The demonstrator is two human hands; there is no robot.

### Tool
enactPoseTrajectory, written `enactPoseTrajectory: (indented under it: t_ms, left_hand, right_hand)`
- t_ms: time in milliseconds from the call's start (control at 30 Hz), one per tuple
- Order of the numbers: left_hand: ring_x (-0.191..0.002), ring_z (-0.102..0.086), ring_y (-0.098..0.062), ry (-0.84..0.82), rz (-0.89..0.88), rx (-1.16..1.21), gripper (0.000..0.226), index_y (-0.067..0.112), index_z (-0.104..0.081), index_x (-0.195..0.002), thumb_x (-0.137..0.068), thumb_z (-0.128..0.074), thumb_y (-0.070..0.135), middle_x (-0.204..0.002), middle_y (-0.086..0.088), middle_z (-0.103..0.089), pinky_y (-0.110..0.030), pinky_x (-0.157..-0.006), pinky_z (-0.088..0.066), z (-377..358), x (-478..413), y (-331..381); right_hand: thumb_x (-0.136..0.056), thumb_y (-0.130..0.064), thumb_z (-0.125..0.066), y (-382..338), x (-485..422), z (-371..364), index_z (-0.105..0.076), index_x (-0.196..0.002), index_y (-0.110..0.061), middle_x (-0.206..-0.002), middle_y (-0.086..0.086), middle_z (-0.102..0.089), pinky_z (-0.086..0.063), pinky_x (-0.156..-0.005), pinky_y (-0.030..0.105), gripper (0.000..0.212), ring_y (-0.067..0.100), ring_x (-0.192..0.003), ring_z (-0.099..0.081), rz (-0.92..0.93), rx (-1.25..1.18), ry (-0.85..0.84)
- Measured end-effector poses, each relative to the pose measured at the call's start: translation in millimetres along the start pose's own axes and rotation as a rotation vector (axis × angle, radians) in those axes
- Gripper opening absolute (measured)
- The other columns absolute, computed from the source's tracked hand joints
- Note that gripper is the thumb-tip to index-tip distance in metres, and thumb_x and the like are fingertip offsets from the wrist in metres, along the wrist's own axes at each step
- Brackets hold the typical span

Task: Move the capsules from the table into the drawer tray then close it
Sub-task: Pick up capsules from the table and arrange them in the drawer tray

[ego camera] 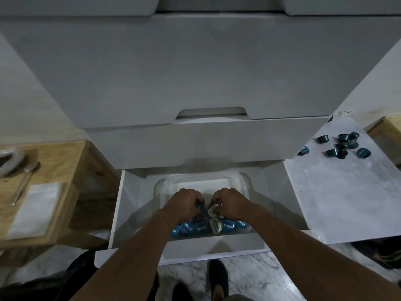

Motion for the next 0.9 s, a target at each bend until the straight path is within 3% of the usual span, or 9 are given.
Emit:
enactPoseTrajectory:
  t_ms: [400, 600, 767, 900]
  left_hand:
    - [-0.098, -0.063, -0.017, -0.002, 0.036, -0.011, 0.034, 0.018, -0.068, -0.111, -0.078, -0.072, 0.013, -0.112, -0.004, -0.068, -0.028, -0.088, -0.052, -1, 2, 3]
    - [-0.102, -0.062, -0.017, 0.076, 0.126, -0.003, 0.035, 0.018, -0.064, -0.116, -0.081, -0.071, 0.015, -0.117, -0.003, -0.065, -0.027, -0.09, -0.051, 6, 4, 7]
    - [-0.105, -0.058, -0.02, 0.294, 0.121, -0.231, 0.032, 0.019, -0.058, -0.12, -0.089, -0.055, 0.026, -0.118, -0.003, -0.061, -0.033, -0.09, -0.049, 21, 12, 24]
    - [-0.106, -0.055, -0.023, 0.516, -0.043, -0.468, 0.032, 0.013, -0.053, -0.12, -0.095, -0.044, 0.029, -0.118, -0.006, -0.057, -0.034, -0.087, -0.048, 28, 25, 54]
  right_hand:
    - [-0.083, -0.017, -0.065, 1, -4, -1, -0.064, -0.115, -0.018, -0.116, 0.007, -0.064, -0.051, -0.083, 0.027, 0.032, 0.02, -0.1, -0.06, 0.001, 0.023, -0.043]
    - [-0.085, -0.018, -0.063, 3, -4, 4, -0.058, -0.122, -0.017, -0.118, 0.009, -0.063, -0.053, -0.087, 0.032, 0.038, 0.022, -0.101, -0.061, -0.006, 0.007, -0.026]
    - [-0.092, -0.025, -0.054, -1, 11, 27, -0.055, -0.124, -0.014, -0.124, 0.009, -0.056, -0.048, -0.095, 0.036, 0.034, 0.025, -0.111, -0.054, 0.041, 0.096, 0.181]
    - [-0.094, -0.023, -0.049, -6, 39, 45, -0.05, -0.128, -0.009, -0.125, 0.012, -0.055, -0.043, -0.099, 0.037, 0.037, 0.027, -0.115, -0.049, 0.071, 0.239, 0.408]
Point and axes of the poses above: each hand's wrist, its own x-axis away from the middle knuckle, its own z-axis out of the back of the hand, y = z × x, the point moved 3 cm from there along -x, towards the middle knuckle
